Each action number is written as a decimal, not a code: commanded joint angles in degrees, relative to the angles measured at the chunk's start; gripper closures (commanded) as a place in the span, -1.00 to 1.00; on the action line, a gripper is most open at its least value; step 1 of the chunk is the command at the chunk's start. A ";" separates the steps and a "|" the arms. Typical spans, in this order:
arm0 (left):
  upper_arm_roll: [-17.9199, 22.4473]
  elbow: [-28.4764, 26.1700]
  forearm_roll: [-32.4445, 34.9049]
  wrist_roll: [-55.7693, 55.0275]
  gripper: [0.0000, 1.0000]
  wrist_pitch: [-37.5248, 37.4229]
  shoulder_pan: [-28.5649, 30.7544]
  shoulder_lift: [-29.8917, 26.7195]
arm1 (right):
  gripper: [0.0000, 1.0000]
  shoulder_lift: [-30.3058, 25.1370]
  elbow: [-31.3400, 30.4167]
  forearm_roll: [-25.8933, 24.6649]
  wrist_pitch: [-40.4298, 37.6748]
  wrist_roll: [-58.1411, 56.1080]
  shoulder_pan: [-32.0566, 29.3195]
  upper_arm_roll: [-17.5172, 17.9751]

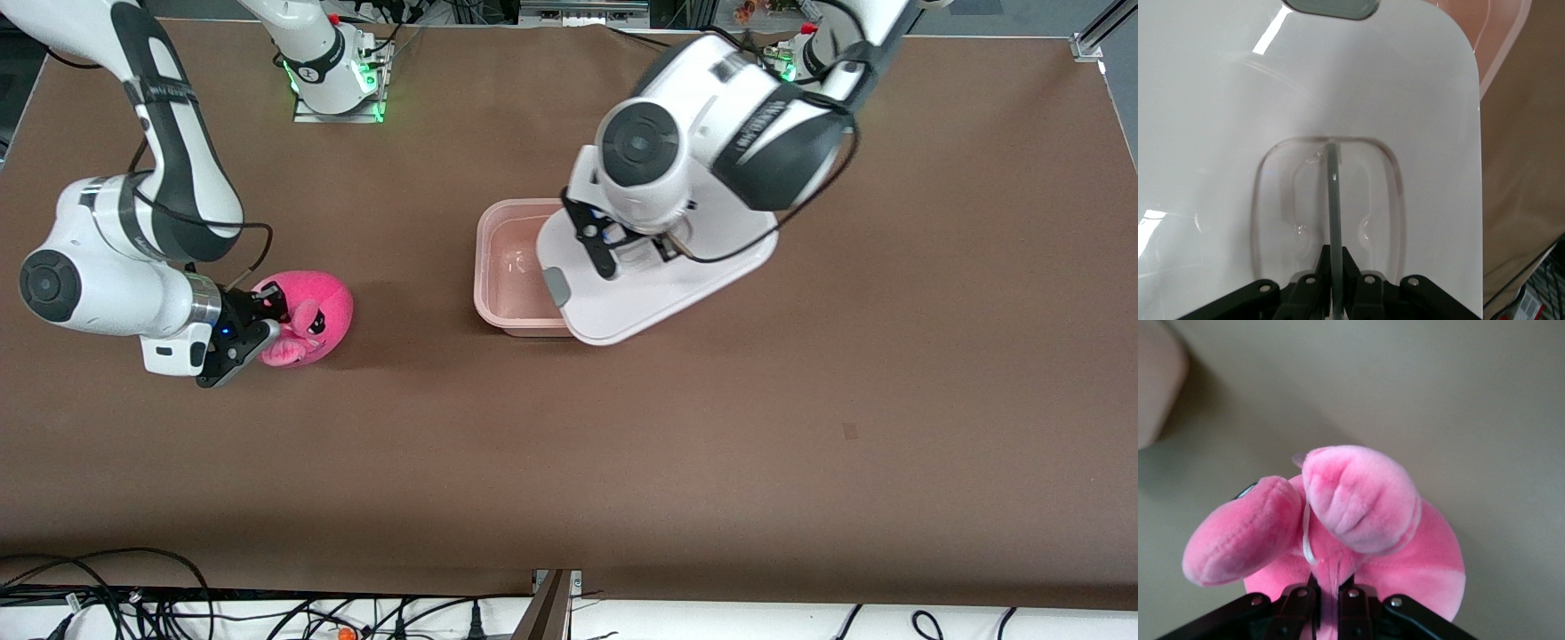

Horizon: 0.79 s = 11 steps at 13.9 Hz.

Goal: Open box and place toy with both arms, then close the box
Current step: 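Lift the lid off the box with the left gripper and set it aside, then carry the pink toy into the box and release it with the right gripper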

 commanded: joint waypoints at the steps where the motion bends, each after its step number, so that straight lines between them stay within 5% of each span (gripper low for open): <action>1: -0.21 -0.61 -1.01 12.15 1.00 -5.34 4.21 -1.65 | 1.00 0.01 7.80 0.93 -10.68 0.40 -0.31 5.82; 6: -0.11 -1.40 -0.40 38.69 1.00 -11.70 14.48 -1.92 | 1.00 -1.13 9.58 -1.70 -16.26 5.75 3.27 14.63; 11: 0.32 -2.72 3.03 52.44 1.00 -11.70 17.93 -1.83 | 1.00 0.27 12.22 -7.41 -14.50 18.05 16.54 14.55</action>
